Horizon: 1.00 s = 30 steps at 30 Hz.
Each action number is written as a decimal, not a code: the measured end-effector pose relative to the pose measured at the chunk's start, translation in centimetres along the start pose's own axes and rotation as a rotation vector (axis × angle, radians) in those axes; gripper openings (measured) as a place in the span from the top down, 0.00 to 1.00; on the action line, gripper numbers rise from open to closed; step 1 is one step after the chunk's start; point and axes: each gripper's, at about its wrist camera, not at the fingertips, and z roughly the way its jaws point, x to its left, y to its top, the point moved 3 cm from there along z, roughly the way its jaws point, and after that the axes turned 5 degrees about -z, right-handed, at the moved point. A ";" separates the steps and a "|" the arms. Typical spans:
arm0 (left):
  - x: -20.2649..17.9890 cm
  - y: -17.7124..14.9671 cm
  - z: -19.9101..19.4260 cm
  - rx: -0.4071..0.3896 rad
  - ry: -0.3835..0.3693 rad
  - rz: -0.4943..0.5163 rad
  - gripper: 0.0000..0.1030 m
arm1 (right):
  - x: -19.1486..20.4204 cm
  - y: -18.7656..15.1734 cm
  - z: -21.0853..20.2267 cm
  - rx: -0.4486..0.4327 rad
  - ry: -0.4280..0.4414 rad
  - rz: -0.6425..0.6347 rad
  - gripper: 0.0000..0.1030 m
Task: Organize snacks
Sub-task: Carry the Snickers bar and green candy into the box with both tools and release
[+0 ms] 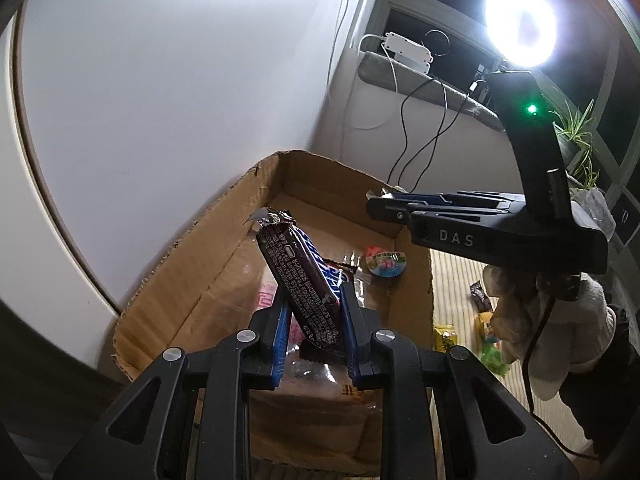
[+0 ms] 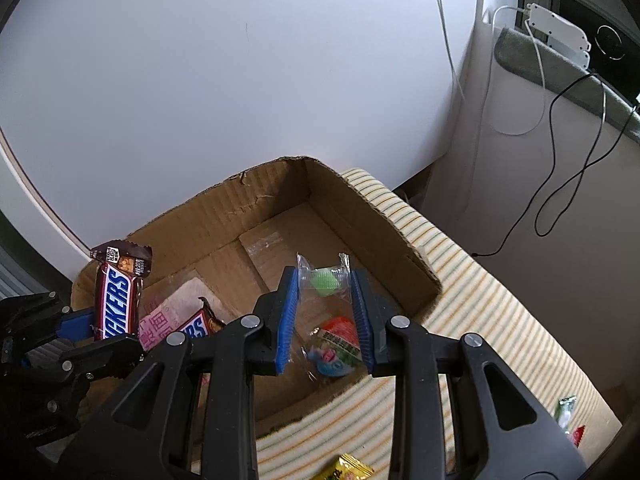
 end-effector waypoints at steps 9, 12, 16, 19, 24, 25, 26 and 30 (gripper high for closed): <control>0.0 0.3 0.2 -0.010 0.018 0.008 0.78 | 0.5 0.3 0.3 -0.005 0.008 -0.014 0.67; -0.1 0.4 -0.1 -0.019 0.026 0.016 0.77 | 0.7 0.3 0.1 -0.012 -0.001 -0.015 0.53; -0.2 0.6 -0.6 -0.033 0.031 0.019 0.73 | 0.8 0.5 -0.6 -0.031 -0.007 -0.011 0.34; -0.3 0.6 -0.9 -0.038 0.028 0.020 0.73 | 1.0 0.5 -1.1 -0.040 -0.015 -0.016 0.29; -0.9 0.2 -1.6 -0.047 0.022 0.030 0.73 | 1.2 0.3 -2.4 -0.059 -0.032 -0.015 0.21; -1.1 0.1 -1.8 -0.049 0.020 0.031 0.73 | 1.2 0.2 -2.6 -0.060 -0.033 -0.013 0.21; -1.3 0.0 -2.0 -0.051 0.018 0.034 0.73 | 1.1 0.1 -2.9 -0.061 -0.033 -0.010 0.20; -2.2 -0.5 -2.7 -0.059 0.007 0.046 0.73 | 0.8 -0.6 -4.3 -0.070 -0.046 -0.003 0.16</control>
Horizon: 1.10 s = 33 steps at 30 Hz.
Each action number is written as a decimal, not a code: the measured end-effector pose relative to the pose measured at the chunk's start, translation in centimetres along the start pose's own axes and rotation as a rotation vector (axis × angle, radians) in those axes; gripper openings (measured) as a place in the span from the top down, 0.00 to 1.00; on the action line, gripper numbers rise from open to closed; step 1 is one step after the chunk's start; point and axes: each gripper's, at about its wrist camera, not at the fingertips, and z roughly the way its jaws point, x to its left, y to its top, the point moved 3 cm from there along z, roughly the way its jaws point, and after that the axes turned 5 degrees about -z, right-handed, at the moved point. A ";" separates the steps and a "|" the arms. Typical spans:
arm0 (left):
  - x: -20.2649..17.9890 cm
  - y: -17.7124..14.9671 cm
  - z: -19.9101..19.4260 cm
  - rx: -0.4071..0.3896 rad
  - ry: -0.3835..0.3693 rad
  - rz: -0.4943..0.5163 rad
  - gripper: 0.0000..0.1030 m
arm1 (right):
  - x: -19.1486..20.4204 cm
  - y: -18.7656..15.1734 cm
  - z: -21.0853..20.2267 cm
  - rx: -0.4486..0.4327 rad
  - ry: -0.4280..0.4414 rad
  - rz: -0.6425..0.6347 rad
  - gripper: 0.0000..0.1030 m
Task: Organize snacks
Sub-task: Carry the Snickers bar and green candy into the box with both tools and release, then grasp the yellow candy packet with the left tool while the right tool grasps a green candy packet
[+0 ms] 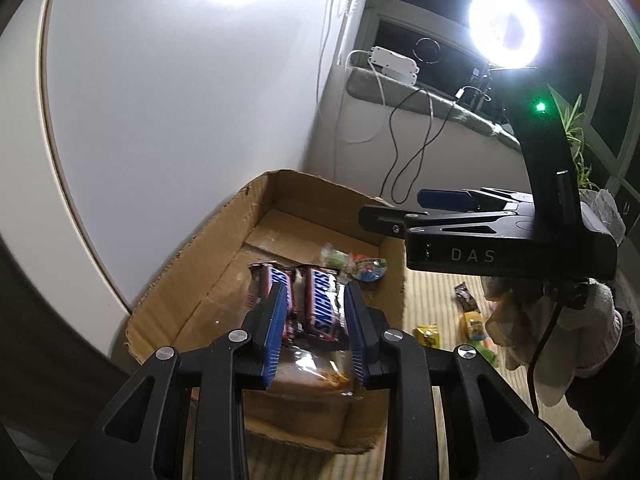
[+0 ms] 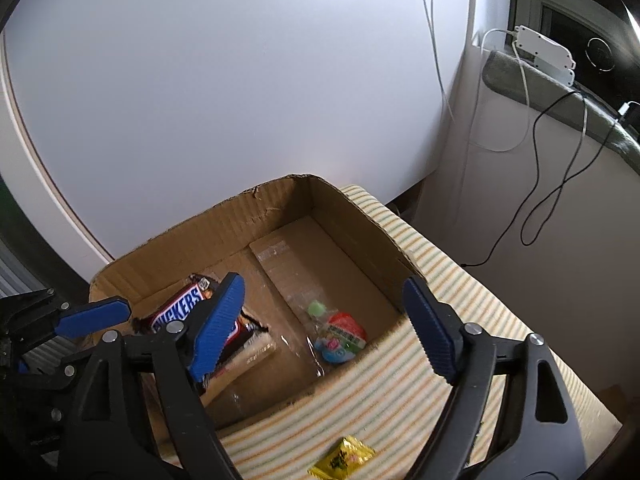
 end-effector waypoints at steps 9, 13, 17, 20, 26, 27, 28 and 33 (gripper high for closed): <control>-2.5 -1.2 -0.6 -0.002 -0.045 0.021 0.73 | -2.7 -3.2 -5.1 -0.028 -0.047 0.040 0.16; -4.0 -2.0 -0.2 0.017 -0.071 0.036 0.73 | -4.7 -5.5 -7.4 -0.033 -0.077 0.078 0.16; -5.6 -2.8 0.3 0.036 -0.096 0.057 0.73 | -6.8 -8.1 -9.5 -0.026 -0.097 0.125 0.16; -6.9 -3.5 0.9 0.059 -0.121 0.078 0.73 | -7.7 -10.2 -10.9 -0.021 -0.102 0.149 0.16; -9.4 -5.2 3.0 0.132 -0.166 0.115 0.73 | -7.4 -13.8 -11.8 0.014 -0.076 0.107 0.17; -9.7 -5.3 3.4 0.143 -0.171 0.117 0.73 | -7.1 -14.3 -11.7 0.023 -0.069 0.090 0.22; -9.9 -5.5 3.8 0.153 -0.175 0.118 0.73 | -6.7 -14.9 -11.5 0.036 -0.059 0.074 0.27; -10.3 -6.1 5.6 0.199 -0.169 0.115 0.74 | -4.8 -17.2 -9.7 0.100 0.011 -0.004 0.45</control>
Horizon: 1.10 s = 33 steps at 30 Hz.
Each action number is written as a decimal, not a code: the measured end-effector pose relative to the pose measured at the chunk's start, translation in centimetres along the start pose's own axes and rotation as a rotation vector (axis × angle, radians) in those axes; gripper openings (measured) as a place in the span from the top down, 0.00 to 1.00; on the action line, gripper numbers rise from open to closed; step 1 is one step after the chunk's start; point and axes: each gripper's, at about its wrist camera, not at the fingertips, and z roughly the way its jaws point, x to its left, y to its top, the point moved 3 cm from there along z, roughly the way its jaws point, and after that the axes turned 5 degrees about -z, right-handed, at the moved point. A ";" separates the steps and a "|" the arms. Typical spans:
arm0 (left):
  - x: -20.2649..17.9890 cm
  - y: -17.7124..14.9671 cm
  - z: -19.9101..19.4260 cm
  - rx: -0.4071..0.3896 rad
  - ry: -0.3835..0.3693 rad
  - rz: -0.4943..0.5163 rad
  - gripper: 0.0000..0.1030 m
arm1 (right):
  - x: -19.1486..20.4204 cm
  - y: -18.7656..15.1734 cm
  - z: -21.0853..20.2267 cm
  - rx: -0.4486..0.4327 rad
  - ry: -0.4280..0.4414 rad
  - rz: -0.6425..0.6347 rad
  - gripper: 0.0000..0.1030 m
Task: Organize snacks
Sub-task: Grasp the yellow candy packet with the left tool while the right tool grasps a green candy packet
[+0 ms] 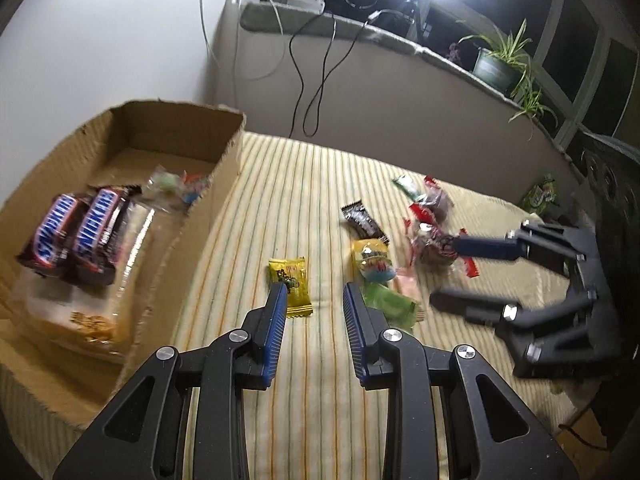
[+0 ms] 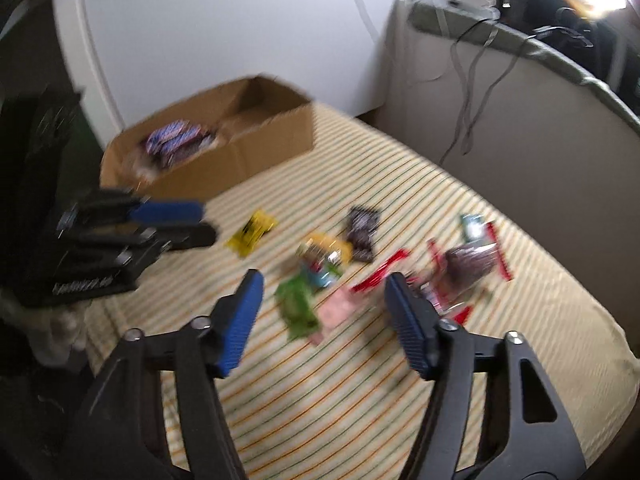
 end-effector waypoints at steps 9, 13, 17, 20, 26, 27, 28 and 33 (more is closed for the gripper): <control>0.2 0.1 2.4 0.040 0.056 0.007 0.74 | 1.5 -0.8 3.4 0.049 0.050 -0.062 0.56; 0.2 0.4 3.2 0.051 0.070 0.005 0.74 | 1.7 -0.6 3.9 0.055 0.056 -0.070 0.56; 0.3 0.5 3.8 0.066 0.078 0.007 0.74 | 1.7 -0.4 4.9 0.070 0.062 -0.075 0.56; 0.3 0.4 4.2 0.072 0.084 0.013 0.74 | 1.8 -0.3 5.4 0.078 0.055 -0.085 0.59; 0.2 0.7 4.8 0.084 0.085 0.018 0.74 | 1.6 -0.3 5.7 0.092 0.036 -0.088 0.69; 0.1 0.6 4.8 0.083 0.084 0.019 0.74 | 1.4 -0.3 5.7 0.095 0.038 -0.087 0.69; 0.1 0.6 4.9 0.082 0.086 0.022 0.75 | 1.3 -0.4 5.7 0.097 0.041 -0.083 0.69; 0.1 0.6 4.8 0.080 0.082 0.026 0.77 | 1.3 -0.5 5.5 0.103 0.030 -0.094 0.71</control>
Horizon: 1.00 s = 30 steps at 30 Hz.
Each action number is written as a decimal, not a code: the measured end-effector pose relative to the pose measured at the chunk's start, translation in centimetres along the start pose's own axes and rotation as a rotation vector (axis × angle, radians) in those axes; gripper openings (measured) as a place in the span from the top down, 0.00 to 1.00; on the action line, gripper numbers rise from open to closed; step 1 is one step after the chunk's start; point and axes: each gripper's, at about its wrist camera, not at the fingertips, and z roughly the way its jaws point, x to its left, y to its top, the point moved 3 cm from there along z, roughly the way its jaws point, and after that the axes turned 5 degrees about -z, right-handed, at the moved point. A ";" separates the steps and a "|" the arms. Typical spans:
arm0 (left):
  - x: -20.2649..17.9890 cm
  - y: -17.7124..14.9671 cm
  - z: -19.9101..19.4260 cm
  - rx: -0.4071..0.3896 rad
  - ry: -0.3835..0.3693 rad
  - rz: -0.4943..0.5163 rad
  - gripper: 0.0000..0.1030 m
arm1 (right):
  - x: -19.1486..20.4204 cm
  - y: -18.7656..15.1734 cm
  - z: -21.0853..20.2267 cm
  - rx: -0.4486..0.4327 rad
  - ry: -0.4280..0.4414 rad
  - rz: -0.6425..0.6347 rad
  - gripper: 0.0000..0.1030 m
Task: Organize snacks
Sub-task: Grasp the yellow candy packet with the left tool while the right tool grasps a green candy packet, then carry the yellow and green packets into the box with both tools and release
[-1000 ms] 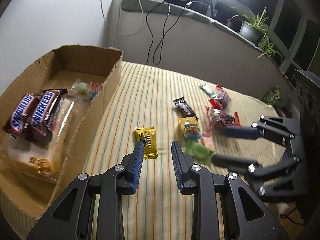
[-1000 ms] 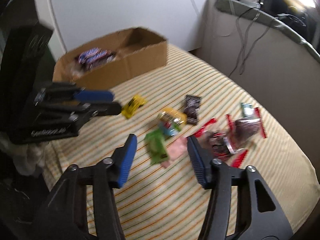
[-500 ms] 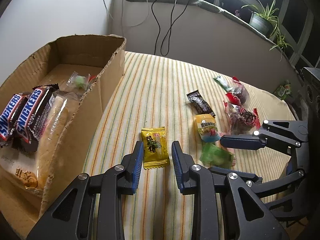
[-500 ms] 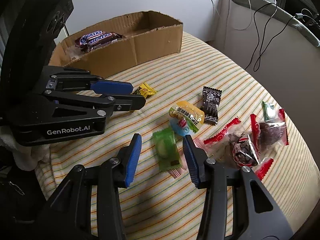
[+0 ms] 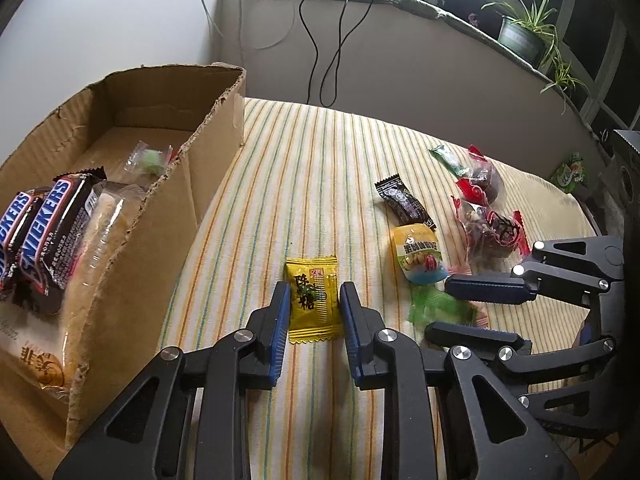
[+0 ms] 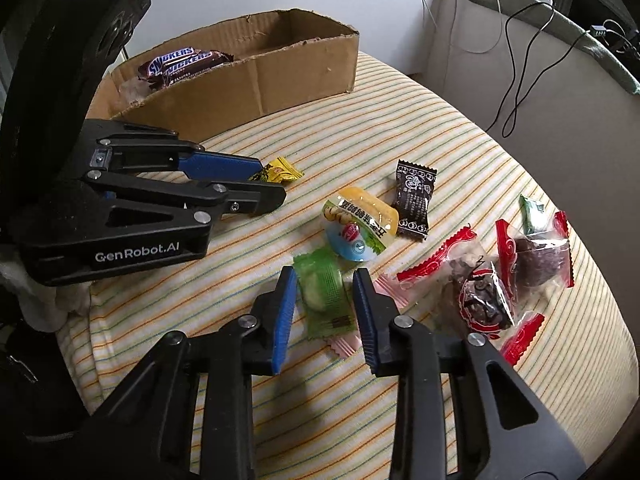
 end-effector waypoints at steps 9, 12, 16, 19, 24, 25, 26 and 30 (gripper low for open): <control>-0.1 -0.5 -0.8 -0.014 -0.009 0.001 0.78 | 0.0 -0.3 -0.4 -0.003 -0.004 0.030 0.79; -0.3 -0.6 -1.3 -0.023 -0.018 0.001 0.78 | -0.1 -0.5 -1.1 -0.012 0.003 0.047 0.79; -0.6 -0.7 -2.4 -0.045 -0.028 0.007 0.78 | -0.1 -0.6 -2.1 -0.029 -0.002 0.056 0.79; -0.5 -0.6 -3.5 -0.067 -0.034 0.007 0.78 | 0.2 -0.5 -3.0 -0.045 -0.012 0.055 0.79; -0.2 -0.5 -5.3 -0.107 -0.038 0.000 0.78 | 0.6 -0.1 -4.6 -0.075 -0.028 0.054 0.79; 0.1 -0.5 -5.7 -0.115 -0.038 -0.001 0.78 | 0.7 0.1 -4.9 -0.082 -0.029 0.053 0.79; 0.3 -0.5 -6.2 -0.126 -0.035 -0.004 0.78 | 0.8 0.3 -5.2 -0.089 -0.030 0.051 0.79; 1.3 -0.2 -7.6 -0.157 -0.024 -0.015 0.78 | 1.1 1.9 -6.0 -0.116 -0.032 0.039 0.79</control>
